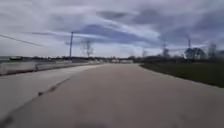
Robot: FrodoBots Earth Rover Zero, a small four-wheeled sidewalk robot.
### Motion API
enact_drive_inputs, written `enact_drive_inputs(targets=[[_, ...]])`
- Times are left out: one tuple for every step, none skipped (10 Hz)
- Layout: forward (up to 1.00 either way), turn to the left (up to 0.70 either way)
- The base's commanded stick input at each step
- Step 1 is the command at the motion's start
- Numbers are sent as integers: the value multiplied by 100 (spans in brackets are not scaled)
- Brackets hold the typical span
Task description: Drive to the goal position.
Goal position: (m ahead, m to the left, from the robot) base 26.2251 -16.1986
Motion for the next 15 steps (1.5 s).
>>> enact_drive_inputs(targets=[[100, 0], [100, 0], [100, 0], [100, 0], [100, 0], [100, 0], [100, 0], [100, 0], [100, 0], [100, 0], [100, 0], [100, 0], [100, 0], [100, 0], [100, 0]])
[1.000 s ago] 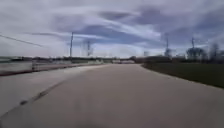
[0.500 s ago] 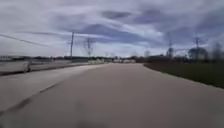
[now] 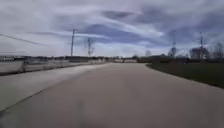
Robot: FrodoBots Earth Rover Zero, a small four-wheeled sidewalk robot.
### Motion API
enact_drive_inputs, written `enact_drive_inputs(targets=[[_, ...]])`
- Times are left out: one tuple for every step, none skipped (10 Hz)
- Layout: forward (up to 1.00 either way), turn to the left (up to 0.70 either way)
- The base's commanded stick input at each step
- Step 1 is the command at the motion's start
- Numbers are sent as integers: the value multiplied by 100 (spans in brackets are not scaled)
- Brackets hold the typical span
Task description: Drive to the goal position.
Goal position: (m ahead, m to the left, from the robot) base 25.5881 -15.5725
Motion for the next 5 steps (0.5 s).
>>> enact_drive_inputs(targets=[[100, 0], [100, 0], [100, 0], [100, 0], [100, 0]])
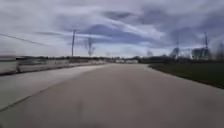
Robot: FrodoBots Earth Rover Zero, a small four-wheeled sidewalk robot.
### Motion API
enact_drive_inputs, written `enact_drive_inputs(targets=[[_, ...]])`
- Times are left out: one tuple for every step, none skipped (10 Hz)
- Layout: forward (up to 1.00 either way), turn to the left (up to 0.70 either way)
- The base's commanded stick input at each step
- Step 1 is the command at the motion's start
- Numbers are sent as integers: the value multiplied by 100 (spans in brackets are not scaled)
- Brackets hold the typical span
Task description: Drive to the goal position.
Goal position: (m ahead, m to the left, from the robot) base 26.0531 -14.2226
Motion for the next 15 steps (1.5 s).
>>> enact_drive_inputs(targets=[[100, 0], [100, -1], [100, -11], [100, -35], [100, -31], [100, -19], [100, 0], [100, 0], [100, 0], [100, 0], [100, 0], [100, 0], [100, -1], [100, -3], [100, -32]])
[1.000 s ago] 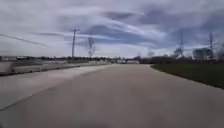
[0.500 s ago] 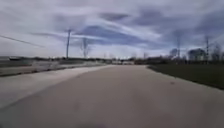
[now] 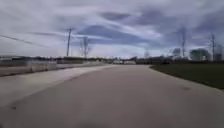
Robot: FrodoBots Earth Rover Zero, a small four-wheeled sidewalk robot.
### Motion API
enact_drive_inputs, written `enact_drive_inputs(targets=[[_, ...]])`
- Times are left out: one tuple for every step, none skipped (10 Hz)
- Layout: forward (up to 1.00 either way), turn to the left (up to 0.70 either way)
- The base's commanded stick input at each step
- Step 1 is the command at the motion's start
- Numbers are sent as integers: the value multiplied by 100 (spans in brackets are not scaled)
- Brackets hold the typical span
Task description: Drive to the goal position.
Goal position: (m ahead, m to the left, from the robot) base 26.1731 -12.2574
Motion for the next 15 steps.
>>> enact_drive_inputs(targets=[[100, -27], [100, -9], [100, -8], [100, -8], [100, -22], [100, -35], [100, -9], [100, -3], [100, 0], [100, 0], [100, 0], [100, 0], [100, 0], [100, 0], [100, 0]])
